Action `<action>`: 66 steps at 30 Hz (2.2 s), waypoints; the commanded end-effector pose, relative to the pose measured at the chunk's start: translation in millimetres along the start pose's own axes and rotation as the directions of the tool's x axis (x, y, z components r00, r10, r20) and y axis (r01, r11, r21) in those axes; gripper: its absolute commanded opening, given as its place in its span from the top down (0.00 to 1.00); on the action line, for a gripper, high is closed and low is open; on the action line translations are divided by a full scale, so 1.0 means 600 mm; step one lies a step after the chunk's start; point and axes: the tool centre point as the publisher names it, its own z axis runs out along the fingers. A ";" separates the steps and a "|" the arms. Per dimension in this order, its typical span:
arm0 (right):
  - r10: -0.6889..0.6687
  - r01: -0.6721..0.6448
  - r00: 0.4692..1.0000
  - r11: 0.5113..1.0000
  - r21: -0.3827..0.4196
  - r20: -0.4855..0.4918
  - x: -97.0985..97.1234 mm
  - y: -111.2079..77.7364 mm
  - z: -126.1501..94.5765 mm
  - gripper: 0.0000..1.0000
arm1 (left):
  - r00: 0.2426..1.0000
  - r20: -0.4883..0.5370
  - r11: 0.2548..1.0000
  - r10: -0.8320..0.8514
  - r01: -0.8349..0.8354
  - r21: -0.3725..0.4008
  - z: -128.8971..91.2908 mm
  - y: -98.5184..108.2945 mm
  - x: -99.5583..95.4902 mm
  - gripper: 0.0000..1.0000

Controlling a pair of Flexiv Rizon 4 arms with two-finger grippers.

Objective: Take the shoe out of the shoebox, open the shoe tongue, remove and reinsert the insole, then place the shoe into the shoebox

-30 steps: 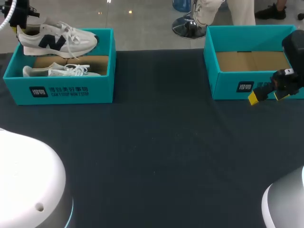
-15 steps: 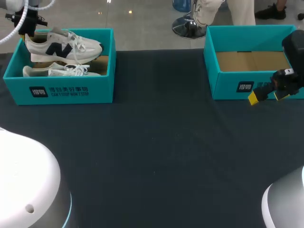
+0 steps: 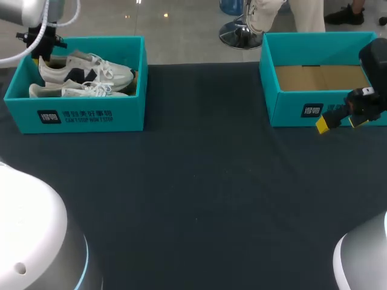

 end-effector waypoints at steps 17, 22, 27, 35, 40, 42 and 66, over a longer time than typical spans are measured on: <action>0.001 -0.001 1.000 1.000 0.009 0.000 0.000 0.008 0.002 0.00 | 0.999 0.000 0.999 -0.034 0.034 -0.020 0.000 0.001 -0.004 0.00; 0.001 -0.001 1.000 1.000 0.009 0.000 0.000 0.008 0.002 0.00 | 0.996 0.077 0.999 -0.047 0.048 -0.009 -0.041 -0.009 0.020 0.00; 0.001 -0.001 1.000 1.000 0.009 0.000 0.000 0.008 0.002 0.00 | 0.991 0.126 0.998 -0.042 0.047 -0.038 -0.099 -0.023 0.043 0.00; 0.001 -0.001 1.000 1.000 0.009 0.000 0.000 0.008 0.002 0.00 | 0.973 0.229 0.998 -0.042 0.050 -0.028 -0.191 -0.056 0.079 0.00; 0.001 -0.001 1.000 1.000 0.009 0.000 0.000 0.008 0.002 0.00 | 0.955 0.295 1.000 -0.011 0.014 -0.009 -0.220 -0.087 0.092 0.00; 0.001 -0.001 1.000 1.000 0.009 0.000 0.000 0.008 0.002 0.00 | 0.942 0.336 1.000 0.005 -0.013 0.022 -0.225 -0.097 0.097 0.00; 0.001 -0.001 1.000 1.000 0.009 0.000 0.000 0.008 0.002 0.00 | 0.950 0.310 0.999 0.029 -0.040 0.028 -0.228 -0.111 0.099 0.00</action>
